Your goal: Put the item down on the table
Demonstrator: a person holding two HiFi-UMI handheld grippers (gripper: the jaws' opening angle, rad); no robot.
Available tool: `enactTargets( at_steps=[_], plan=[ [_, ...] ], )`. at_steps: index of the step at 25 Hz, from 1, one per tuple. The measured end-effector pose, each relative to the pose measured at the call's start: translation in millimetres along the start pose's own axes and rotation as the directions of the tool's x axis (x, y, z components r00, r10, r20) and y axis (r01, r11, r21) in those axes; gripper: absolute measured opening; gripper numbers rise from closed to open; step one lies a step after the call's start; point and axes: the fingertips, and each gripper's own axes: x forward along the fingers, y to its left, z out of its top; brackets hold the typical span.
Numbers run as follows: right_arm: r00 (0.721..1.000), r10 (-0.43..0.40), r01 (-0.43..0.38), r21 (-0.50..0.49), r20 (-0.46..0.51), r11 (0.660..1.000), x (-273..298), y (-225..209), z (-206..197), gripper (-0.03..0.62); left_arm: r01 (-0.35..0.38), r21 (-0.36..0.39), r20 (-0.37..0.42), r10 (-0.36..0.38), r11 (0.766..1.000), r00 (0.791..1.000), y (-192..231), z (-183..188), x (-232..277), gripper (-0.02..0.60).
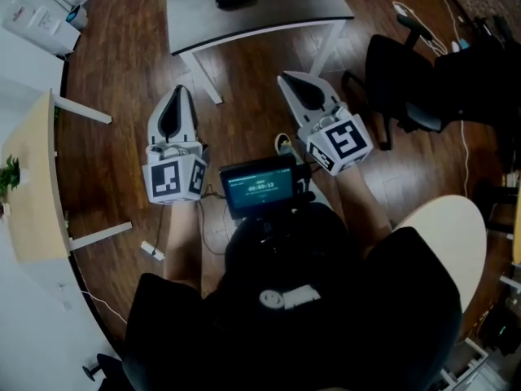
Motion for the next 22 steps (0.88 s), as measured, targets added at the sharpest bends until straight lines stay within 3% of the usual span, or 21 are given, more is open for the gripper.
enactTargets(
  at_steps=[6, 12, 22],
  plan=[
    [0.999, -0.027, 0.027, 0.011, -0.026, 1.000, -20.3, 5.7, 0.5, 0.000, -0.010, -0.007, -0.020, 0.010, 1.000, 1.000, -10.1, 1.4, -15.3, 0.002],
    [0.999, -0.034, 0.034, 0.022, -0.018, 0.999, -72.7, 21.1, 11.5, 0.000, -0.017, -0.008, -0.025, 0.017, 1.000, 1.000, -49.9, 15.2, -51.3, 0.002],
    [0.998, -0.058, 0.061, 0.072, -0.035, 0.996, -108.0, -2.8, -2.5, 0.000, -0.023, 0.010, -0.039, 0.023, 1.000, 0.999, -89.5, 12.7, -51.6, 0.001]
  ],
)
